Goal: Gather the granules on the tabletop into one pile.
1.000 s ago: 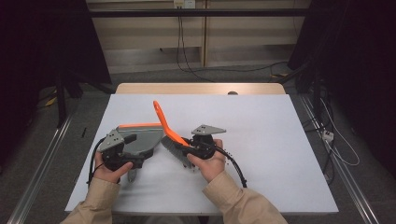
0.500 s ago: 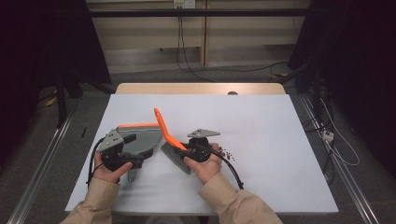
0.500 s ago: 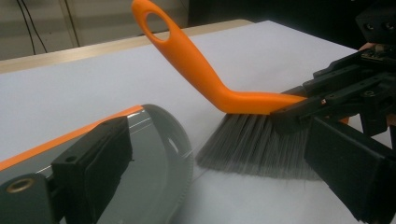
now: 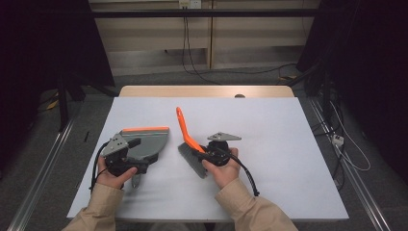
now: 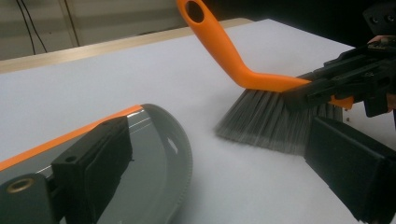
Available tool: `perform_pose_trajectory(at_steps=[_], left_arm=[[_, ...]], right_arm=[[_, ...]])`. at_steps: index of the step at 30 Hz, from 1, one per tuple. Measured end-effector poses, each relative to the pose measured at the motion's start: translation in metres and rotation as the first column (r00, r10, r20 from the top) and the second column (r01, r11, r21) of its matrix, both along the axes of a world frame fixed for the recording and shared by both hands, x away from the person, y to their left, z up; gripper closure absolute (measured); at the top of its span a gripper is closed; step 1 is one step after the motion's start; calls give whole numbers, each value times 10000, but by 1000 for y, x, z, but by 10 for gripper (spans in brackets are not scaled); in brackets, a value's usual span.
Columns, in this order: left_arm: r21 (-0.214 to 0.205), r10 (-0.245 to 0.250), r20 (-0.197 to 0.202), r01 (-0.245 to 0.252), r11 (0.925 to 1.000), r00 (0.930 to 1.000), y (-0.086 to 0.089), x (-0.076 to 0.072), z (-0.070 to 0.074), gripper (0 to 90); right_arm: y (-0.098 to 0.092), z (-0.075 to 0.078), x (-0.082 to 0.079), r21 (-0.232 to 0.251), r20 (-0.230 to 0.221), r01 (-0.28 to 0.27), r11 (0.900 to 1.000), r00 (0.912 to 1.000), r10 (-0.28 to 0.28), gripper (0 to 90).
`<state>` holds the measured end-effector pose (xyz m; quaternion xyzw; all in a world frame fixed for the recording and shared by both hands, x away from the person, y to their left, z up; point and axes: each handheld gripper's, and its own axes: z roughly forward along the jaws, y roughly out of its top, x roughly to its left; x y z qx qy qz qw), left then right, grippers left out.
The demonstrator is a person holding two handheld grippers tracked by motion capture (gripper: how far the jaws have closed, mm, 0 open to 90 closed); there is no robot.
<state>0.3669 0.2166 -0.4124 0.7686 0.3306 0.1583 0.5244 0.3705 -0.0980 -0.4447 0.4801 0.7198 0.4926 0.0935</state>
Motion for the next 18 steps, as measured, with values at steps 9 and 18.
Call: perform_pose_trajectory(at_steps=[9, 18], left_arm=[[17, -24, -1, 24, 10000, 10000, -1, 0, 0, 75], [64, -64, -10, 64, 10000, 10000, -2, 1, -1, 75]], right_arm=[[-21, 0, -1, -101, 22, 360, 9993, 9993, -360, 707], [-39, 1, 0, -137, -54, 688, 9975, 9976, -689, 708]])
